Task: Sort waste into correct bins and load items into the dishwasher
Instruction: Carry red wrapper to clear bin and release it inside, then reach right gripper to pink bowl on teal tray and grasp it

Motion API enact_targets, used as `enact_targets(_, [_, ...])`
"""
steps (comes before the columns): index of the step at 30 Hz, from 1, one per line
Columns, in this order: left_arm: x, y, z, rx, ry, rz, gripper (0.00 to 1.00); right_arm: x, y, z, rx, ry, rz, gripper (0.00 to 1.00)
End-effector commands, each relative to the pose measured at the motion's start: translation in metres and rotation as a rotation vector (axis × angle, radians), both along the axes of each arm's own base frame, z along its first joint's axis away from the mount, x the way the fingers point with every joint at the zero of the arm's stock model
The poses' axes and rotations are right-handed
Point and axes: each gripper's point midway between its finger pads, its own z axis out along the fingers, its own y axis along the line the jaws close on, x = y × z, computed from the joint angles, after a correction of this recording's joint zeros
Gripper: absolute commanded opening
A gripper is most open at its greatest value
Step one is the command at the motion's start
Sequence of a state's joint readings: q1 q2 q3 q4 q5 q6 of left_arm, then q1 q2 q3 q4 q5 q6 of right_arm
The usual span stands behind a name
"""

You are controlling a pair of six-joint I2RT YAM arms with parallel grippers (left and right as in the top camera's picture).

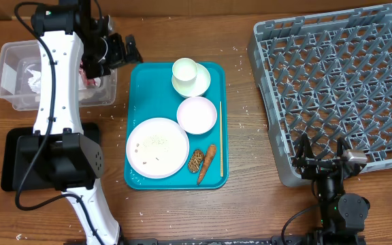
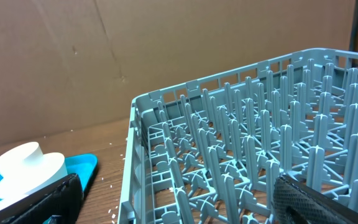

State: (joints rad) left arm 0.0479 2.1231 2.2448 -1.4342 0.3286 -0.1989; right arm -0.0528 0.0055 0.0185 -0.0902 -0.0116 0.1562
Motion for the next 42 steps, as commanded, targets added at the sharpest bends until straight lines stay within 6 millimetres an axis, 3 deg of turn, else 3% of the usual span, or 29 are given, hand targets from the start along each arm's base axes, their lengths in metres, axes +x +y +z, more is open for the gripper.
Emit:
enact_targets(1, [0.014,0.016,0.007,0.133,-0.079,0.015,1.00,0.000,-0.002,-0.003,-0.007,0.002,-0.006,1.00])
enact_targets(7, [0.028,0.074,0.010,0.259,-0.103,0.315,1.00,0.000,-0.002,-0.003,-0.007,0.002,-0.006,1.00])
enact_targets(11, [0.030,0.097,0.012,0.259,-0.113,0.388,1.00,0.000,-0.002,-0.003,-0.007,0.002,-0.006,1.00])
enact_targets(21, [0.028,0.112,0.012,0.262,-0.109,0.417,1.00,0.001,-0.001,0.002,0.001,-0.017,-0.004,1.00])
enact_targets(23, [0.028,0.112,0.012,0.262,-0.109,0.417,1.00,0.000,0.002,0.016,0.045,-0.077,0.014,1.00])
enact_targets(24, [0.027,0.112,0.012,0.262,-0.108,0.417,1.00,-0.002,0.014,0.034,0.134,-0.145,0.091,1.00])
enact_targets(31, [0.028,0.112,0.012,0.262,-0.109,0.417,1.00,-0.006,0.033,0.049,0.239,-0.190,0.215,1.00])
enact_targets(33, [0.028,0.112,0.012,0.262,-0.109,0.417,1.00,-0.011,0.039,0.065,0.328,-0.241,0.271,1.00])
enact_targets(35, [0.028,0.112,0.012,0.262,-0.108,0.417,1.00,-0.022,0.040,0.097,0.422,-0.363,0.318,1.00])
enact_targets(42, [0.028,0.112,0.012,0.262,-0.108,0.417,1.00,-0.060,0.026,0.167,0.401,-0.678,0.295,1.00])
